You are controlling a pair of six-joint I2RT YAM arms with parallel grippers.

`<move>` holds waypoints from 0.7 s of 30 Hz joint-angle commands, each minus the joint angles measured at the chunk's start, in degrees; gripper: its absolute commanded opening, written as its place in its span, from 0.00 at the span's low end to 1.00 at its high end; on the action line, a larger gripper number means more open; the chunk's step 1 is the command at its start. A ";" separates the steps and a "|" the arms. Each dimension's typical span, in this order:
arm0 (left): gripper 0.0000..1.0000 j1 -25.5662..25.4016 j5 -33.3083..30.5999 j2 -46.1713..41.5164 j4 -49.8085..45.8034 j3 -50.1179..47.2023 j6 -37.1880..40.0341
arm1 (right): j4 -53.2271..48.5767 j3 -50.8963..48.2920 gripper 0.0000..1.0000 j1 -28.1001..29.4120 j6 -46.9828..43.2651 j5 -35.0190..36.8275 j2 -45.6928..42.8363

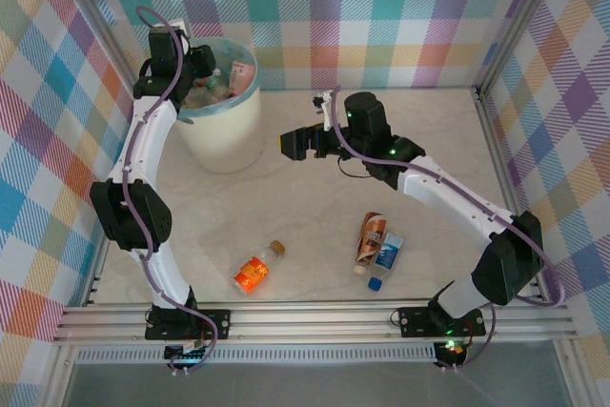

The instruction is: Put the plastic bottles in the bin

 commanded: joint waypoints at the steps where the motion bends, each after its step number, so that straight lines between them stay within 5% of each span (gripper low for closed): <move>1: 0.47 0.44 1.65 -2.18 -0.92 1.25 0.16 | -0.66 1.50 1.00 0.39 -0.30 -0.12 0.48; 8: 0.54 1.37 -5.23 -2.19 -7.65 6.64 -2.10 | -1.51 1.50 1.00 0.39 -0.37 -0.34 1.01; 14: 0.55 2.53 -1.36 4.06 -19.93 18.95 -4.42 | -3.40 1.82 1.00 0.47 -0.82 -0.56 1.04; 21: 0.57 1.44 4.36 -2.60 -18.87 12.71 -5.55 | -14.83 3.50 1.00 0.48 -2.82 5.26 -2.30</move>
